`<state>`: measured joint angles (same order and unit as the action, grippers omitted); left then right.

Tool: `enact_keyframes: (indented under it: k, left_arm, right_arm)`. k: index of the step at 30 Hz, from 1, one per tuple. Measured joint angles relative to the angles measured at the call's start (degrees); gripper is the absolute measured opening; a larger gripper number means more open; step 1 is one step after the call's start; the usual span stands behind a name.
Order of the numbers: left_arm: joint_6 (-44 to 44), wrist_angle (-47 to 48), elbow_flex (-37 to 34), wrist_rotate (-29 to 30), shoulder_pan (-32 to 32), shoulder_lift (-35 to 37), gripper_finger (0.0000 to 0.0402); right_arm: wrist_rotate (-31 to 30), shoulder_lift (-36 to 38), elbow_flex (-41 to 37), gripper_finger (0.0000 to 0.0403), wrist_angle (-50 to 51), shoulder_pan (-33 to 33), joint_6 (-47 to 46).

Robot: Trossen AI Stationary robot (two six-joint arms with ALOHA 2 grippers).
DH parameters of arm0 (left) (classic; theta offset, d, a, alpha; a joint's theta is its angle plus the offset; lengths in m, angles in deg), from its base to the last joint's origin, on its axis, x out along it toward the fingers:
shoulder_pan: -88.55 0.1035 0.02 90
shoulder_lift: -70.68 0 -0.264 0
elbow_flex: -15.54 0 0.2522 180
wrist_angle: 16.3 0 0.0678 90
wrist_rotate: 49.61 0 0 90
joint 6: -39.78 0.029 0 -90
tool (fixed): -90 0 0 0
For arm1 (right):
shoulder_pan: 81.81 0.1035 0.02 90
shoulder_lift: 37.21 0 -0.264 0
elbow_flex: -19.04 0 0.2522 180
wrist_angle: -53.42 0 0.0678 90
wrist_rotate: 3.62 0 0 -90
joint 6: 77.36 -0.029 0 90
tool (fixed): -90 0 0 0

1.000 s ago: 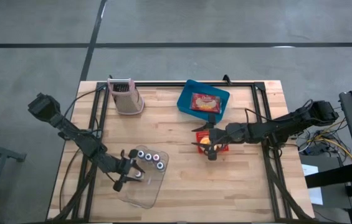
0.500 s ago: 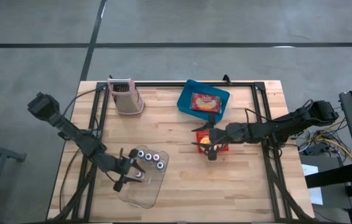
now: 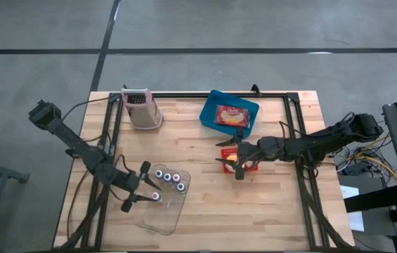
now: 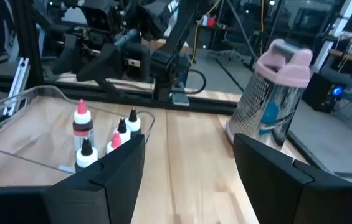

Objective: Pick & Place Food Item
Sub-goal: Return to Home Position

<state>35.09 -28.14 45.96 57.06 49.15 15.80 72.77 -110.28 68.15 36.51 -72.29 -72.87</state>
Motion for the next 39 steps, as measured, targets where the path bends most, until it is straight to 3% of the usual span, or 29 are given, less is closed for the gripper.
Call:
enact_keyframes:
  k: [8, 15, 21, 27, 32, 36, 39]
  left_arm:
    - [1.31, 1.65, 0.16, 2.34, 0.44, 6.71, 0.0204]
    - [1.51, 10.72, 1.7, 13.79, 0.86, 14.88, 0.0204]
    - [7.4, 15.22, 2.41, 11.53, 1.03, 20.84, 0.0204]
    - [12.41, 19.36, 2.39, 11.25, 1.27, 24.12, 0.0204]
    - [8.22, 24.2, 2.24, 20.9, 2.01, 26.87, 0.0204]
    - [2.73, 26.11, 2.01, 24.58, 2.08, 29.06, 0.0204]
    - [5.71, 25.85, 2.01, 16.44, 2.08, 30.41, 0.0204]
  right_arm:
    - [-0.04, 3.38, 0.0, 0.0237, 0.83, -0.02, -0.26]
    - [1.46, 5.56, 0.02, 0.0237, 7.24, -0.02, 2.33]
    - [1.39, 7.95, 0.02, 0.0237, 7.9, -0.13, 4.97]
    - [-9.65, 10.51, -0.02, 0.0237, 11.81, -0.46, 4.69]
    - [-22.99, 12.13, -0.28, 0.0237, 13.74, -0.45, 1.86]
    - [-22.07, 12.21, -1.5, 0.0237, 14.14, -0.46, 4.5]
    - [-18.72, 12.72, -2.1, 0.0237, 13.78, -0.98, 4.9]
